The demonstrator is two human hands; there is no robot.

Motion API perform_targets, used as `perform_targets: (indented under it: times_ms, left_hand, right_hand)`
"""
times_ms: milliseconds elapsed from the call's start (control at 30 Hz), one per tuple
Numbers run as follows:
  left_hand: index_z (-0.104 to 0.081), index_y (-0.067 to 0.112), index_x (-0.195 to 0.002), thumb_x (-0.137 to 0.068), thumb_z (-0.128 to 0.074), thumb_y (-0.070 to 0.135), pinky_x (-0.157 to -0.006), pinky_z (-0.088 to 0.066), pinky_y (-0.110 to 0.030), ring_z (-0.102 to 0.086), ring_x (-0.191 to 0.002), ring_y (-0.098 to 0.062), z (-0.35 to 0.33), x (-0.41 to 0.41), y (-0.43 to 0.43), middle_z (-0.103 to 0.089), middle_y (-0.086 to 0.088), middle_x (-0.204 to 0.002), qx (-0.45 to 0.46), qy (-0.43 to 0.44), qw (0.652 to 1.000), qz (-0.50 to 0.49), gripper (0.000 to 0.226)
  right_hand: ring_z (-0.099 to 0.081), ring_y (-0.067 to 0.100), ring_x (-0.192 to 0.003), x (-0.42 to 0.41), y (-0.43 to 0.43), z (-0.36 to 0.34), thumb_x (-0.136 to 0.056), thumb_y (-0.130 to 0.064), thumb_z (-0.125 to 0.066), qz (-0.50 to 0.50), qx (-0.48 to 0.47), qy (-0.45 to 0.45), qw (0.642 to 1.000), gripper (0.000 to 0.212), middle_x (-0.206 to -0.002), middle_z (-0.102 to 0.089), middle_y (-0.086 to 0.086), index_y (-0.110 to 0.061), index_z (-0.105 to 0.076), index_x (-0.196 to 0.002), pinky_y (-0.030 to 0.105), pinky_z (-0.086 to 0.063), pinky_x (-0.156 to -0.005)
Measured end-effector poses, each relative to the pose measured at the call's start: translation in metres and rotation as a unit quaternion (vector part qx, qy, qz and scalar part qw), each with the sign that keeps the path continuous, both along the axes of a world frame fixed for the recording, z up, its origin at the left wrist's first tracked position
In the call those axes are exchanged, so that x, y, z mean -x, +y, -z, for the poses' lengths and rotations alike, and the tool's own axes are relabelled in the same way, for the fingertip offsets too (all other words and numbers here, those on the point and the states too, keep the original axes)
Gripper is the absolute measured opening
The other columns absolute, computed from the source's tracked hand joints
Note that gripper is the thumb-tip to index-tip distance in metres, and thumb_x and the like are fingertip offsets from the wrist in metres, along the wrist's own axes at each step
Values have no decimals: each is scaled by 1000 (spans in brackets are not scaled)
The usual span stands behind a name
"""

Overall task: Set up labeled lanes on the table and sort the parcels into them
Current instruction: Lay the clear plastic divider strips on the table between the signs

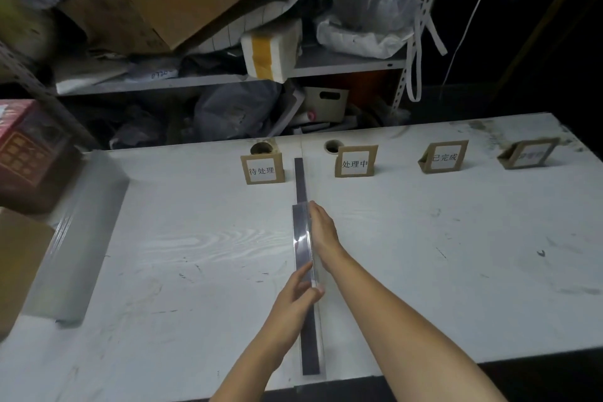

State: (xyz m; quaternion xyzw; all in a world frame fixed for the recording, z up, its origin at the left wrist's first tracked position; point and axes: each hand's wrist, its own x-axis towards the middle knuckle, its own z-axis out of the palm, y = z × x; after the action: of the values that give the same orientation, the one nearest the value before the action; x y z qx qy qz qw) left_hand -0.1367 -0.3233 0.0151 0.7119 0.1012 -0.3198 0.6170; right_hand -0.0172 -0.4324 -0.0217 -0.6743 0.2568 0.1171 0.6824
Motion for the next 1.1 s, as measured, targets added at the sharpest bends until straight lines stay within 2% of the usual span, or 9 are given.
perform_targets:
  times_ms: [67, 167, 300, 433, 633, 733, 800, 933, 1100]
  left_hand:
    - [-33, 60, -138, -92, -61, 51, -117, -34, -46, -40, -137, -13, 1, -3, -1, -42, 8, -150, 8, -2, 1000, -1, 55]
    - [-32, 67, -136, -82, -63, 54, -115, -37, -50, -40, -140, -15, 3, -6, -3, -42, 10, -147, 8, -8, 1000, 6, 64]
    - [-31, 64, -141, -96, -61, 37, -109, -45, -47, -42, -139, -17, 7, -9, -4, -42, 7, -149, 3, -9, 1000, 13, 60]
    - [-34, 64, -137, -99, -57, 29, -100, -50, -42, -46, -133, -16, 6, -8, -3, -44, 8, -144, 3, 1, 1000, 5, 57]
    - [-37, 64, -130, -101, -53, 23, -98, -51, -41, -53, -117, -8, 5, -6, -5, -45, 11, -136, 12, 7, 1000, -6, 53]
    - [-36, 60, -135, -101, -53, 22, -102, -50, -45, -50, -126, -16, 6, -8, -5, -44, 8, -140, 10, 9, 1000, -5, 54]
    - [-35, 59, -138, -100, -55, 23, -104, -49, -47, -49, -128, -18, 8, -8, -5, -44, 8, -140, 10, 8, 1000, -2, 55]
    - [-32, 55, -145, -98, -60, 34, -99, -48, -39, -45, -135, -19, 12, -8, -4, -43, 6, -145, -5, -3, 1000, 13, 59]
    - [-32, 49, -148, -94, -65, 41, -104, -46, -41, -44, -137, -20, 16, -8, -3, -42, 6, -149, -17, -9, 1000, 5, 64]
  right_hand:
    - [-37, 20, -143, -1, 0, -1, -106, -49, -33, 7, -5, 0, 1000, 53, -156, -40, -1, -23, -39, -151, 31, -29, -110]
    - [-39, 19, -142, -3, -1, -4, -105, -51, -37, 16, -16, 0, 1000, 54, -155, -43, -1, -23, -42, -150, 28, -29, -108]
    - [-40, 20, -140, -3, -2, -7, -103, -54, -38, 19, -17, 3, 1000, 55, -153, -45, 0, -23, -44, -149, 30, -30, -108]
    - [-41, 21, -140, -2, -3, -8, -102, -57, -37, 16, -17, 9, 1000, 58, -153, -45, 1, -23, -44, -149, 32, -31, -109]
    - [-34, 25, -145, -6, -5, -8, -103, -57, -32, 2, -16, 12, 1000, 59, -159, -36, 2, -24, -38, -152, 39, -29, -114]
    - [-34, 26, -145, -7, -5, -7, -103, -57, -32, 0, -15, 15, 1000, 59, -160, -35, 3, -24, -37, -152, 41, -29, -115]
    - [-34, 26, -145, -8, -6, -6, -103, -58, -32, -3, -12, 18, 1000, 60, -159, -35, 3, -24, -37, -152, 41, -29, -115]
    - [-36, 25, -144, -9, -8, -6, -103, -60, -31, -9, -9, 19, 1000, 61, -158, -38, 3, -24, -38, -152, 41, -29, -114]
    - [-39, 24, -141, -9, -10, -12, -102, -61, -30, -21, 14, 10, 1000, 61, -156, -41, 2, -25, -40, -151, 42, -31, -114]
